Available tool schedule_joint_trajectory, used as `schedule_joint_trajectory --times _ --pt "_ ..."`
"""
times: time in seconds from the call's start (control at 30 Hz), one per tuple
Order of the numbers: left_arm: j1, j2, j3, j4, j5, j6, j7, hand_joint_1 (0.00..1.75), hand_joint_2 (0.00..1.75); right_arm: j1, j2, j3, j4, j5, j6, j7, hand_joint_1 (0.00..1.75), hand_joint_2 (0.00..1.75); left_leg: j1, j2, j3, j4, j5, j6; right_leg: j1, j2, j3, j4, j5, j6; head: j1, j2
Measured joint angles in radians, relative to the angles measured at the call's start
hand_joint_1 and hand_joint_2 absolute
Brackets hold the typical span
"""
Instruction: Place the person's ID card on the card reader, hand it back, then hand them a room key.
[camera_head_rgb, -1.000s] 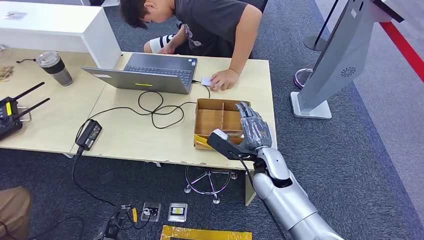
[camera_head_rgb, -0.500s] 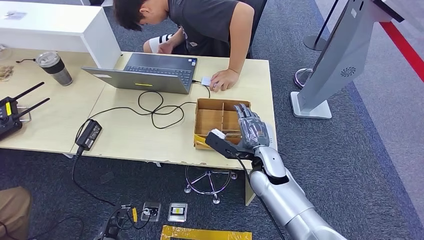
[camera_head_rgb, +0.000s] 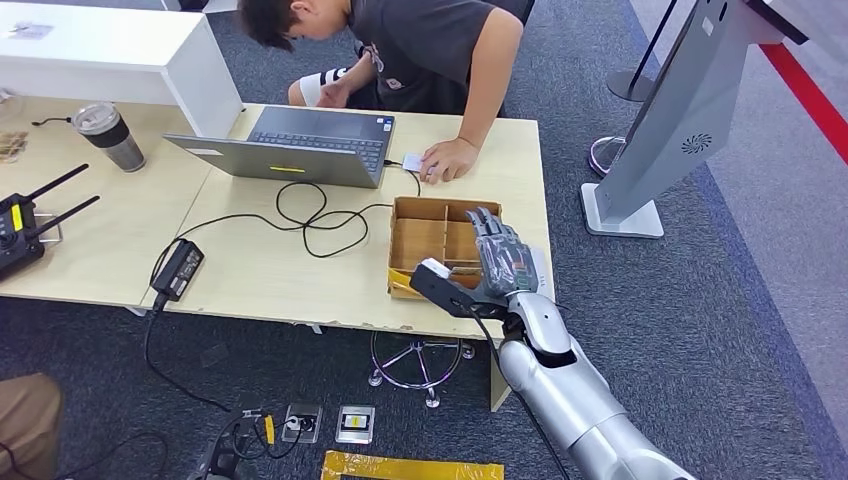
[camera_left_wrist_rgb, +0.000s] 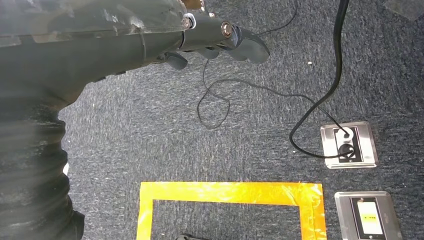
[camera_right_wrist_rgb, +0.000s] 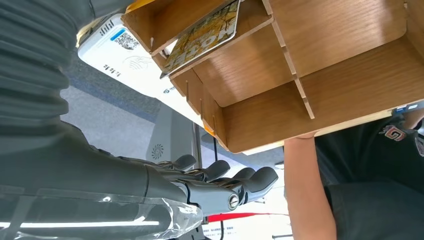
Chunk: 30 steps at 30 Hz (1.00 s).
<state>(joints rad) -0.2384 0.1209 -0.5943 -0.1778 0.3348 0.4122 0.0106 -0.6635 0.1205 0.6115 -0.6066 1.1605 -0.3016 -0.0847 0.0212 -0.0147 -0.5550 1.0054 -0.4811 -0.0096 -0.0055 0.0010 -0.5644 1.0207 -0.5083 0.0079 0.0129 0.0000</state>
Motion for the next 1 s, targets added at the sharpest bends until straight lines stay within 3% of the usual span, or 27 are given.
schedule_joint_trajectory --times 0.3,0.43,0.57,0.7,0.77,1.0 --pt "0.0 0.0 0.0 0.0 0.0 0.0 0.0 0.0 1.75 0.0 0.0 0.0 0.008 0.0 -0.001 0.0 0.09 1.75 0.0 0.0 0.0 0.0 0.0 0.0 0.0 0.0 0.0 0.0 0.0 0.0 0.0 0.0" --pt "0.0 0.0 0.0 0.0 0.0 0.0 0.0 0.0 1.75 0.0 0.0 0.0 0.008 0.0 0.0 0.0 0.35 1.75 0.0 0.0 0.0 0.0 0.0 0.0 0.0 0.0 0.0 0.0 0.0 0.0 0.0 0.0" --pt "0.0 0.0 0.0 0.0 0.0 0.0 0.0 0.0 1.75 0.0 0.002 0.0 0.009 0.003 0.006 -0.004 0.38 1.75 0.0 0.0 0.0 0.0 0.0 0.0 0.0 0.0 0.0 0.0 0.0 0.0 0.0 0.0" --pt "0.0 0.0 0.0 0.0 0.0 0.0 0.0 0.0 1.75 0.0 0.008 0.0 0.016 0.006 0.009 -0.006 0.73 1.75 0.0 0.0 0.0 0.0 0.0 0.0 0.0 0.0 0.0 0.0 0.0 0.0 0.0 0.0" --pt "0.0 0.0 0.0 0.0 0.0 0.0 0.0 0.0 1.75 0.0 0.008 0.0 0.017 0.006 0.013 -0.005 0.82 1.75 0.0 0.0 0.0 0.0 0.0 0.0 0.0 0.0 0.0 0.0 0.0 0.0 0.0 0.0" --pt "0.0 0.0 0.0 0.0 -0.003 0.0 0.0 0.0 1.75 0.0 0.008 0.0 0.025 0.012 0.021 0.0 0.94 1.75 0.0 0.0 0.0 0.0 0.0 0.0 0.0 0.0 0.0 0.0 0.0 0.0 0.0 0.0"
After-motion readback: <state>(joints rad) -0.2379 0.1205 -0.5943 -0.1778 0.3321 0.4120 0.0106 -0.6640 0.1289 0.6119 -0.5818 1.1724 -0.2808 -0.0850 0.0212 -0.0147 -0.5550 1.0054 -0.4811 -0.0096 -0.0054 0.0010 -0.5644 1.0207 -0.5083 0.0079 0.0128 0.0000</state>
